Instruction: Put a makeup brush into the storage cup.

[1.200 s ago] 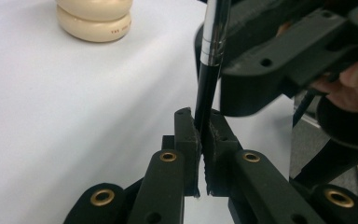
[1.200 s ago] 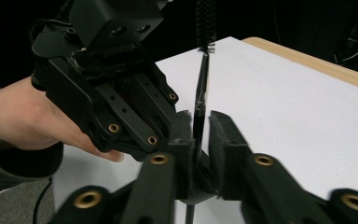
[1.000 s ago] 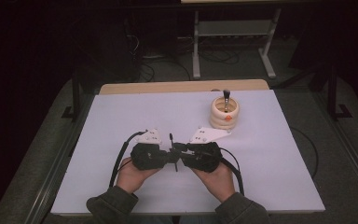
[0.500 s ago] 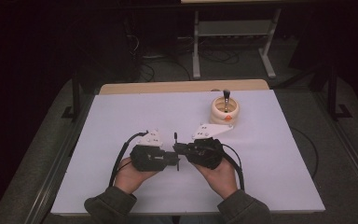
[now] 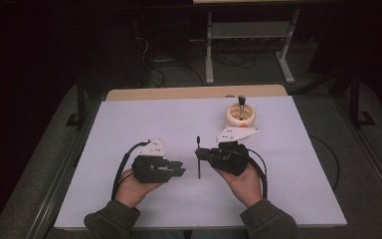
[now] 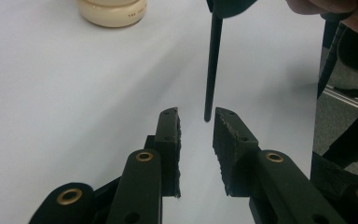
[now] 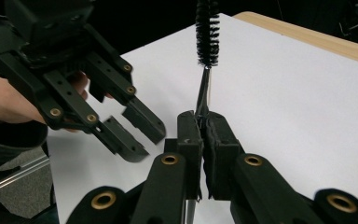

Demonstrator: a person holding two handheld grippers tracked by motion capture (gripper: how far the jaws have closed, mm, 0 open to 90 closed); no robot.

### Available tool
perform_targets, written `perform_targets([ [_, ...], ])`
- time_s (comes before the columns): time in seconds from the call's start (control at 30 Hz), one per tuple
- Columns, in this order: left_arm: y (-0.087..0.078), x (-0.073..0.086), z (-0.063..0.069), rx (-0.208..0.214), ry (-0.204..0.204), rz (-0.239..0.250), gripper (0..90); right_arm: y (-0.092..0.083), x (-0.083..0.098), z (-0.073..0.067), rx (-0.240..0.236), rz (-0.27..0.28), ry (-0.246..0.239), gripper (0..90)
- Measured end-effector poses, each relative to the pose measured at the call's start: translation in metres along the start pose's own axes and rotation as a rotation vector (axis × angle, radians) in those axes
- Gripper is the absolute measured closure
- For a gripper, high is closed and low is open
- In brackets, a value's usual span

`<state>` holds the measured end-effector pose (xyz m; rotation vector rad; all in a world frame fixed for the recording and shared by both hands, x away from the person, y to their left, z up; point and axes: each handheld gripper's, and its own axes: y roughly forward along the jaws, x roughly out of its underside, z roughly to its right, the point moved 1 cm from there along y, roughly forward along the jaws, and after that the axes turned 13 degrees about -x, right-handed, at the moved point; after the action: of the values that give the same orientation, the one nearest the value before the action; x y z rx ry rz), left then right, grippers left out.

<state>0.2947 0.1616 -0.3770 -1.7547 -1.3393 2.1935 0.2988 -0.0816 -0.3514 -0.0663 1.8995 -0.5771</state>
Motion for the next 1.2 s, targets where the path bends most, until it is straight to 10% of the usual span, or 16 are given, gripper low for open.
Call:
perform_targets([
  [1.2,-0.013,0.016,-0.015,-0.042,-0.037,0.017,65.3,-0.038,-0.003,0.039,0.075,0.01,0.077,84.9],
])
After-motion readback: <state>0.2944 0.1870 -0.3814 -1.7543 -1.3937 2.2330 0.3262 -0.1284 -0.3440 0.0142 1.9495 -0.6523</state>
